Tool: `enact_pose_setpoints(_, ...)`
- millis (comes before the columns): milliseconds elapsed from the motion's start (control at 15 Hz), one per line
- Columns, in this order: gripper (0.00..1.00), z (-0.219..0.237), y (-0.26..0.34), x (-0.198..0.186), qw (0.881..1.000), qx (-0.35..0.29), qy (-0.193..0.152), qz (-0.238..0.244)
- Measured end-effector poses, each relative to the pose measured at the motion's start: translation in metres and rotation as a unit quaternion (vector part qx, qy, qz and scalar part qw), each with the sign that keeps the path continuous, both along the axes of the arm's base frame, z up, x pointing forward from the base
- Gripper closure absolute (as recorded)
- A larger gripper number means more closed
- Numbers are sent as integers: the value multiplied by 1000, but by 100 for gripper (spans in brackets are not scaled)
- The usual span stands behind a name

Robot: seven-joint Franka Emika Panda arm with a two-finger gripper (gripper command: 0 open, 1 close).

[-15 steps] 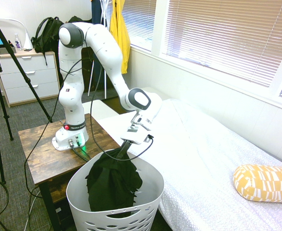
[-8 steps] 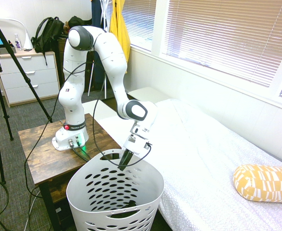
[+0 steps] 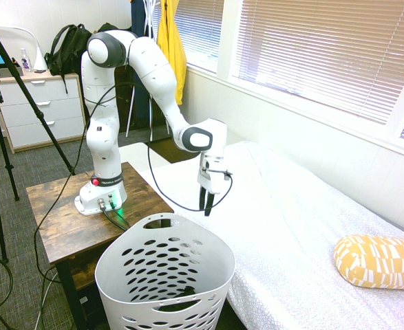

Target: Put my clothes in the laundry bag

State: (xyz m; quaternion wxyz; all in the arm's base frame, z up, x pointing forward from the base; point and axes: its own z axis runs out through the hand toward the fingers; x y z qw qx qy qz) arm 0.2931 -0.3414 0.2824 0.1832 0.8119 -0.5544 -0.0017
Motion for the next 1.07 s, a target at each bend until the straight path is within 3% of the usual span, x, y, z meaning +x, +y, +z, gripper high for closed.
enact_pose_setpoints(333, 0, 4, 133, 96, 987, 55, -130, 79)
enact_pose_setpoints(667, 0, 18, 281, 154, 966, 95, -162, 177)
enact_pose_setpoints(733, 0, 22, 307, 161, 964, 103, -159, 186)
enact_pose_setpoints(933, 0, 28, 343, 173, 981, 92, -86, 150)
enact_pose_setpoints(1067, 0, 40, 358, 183, 985, 83, -52, 142)
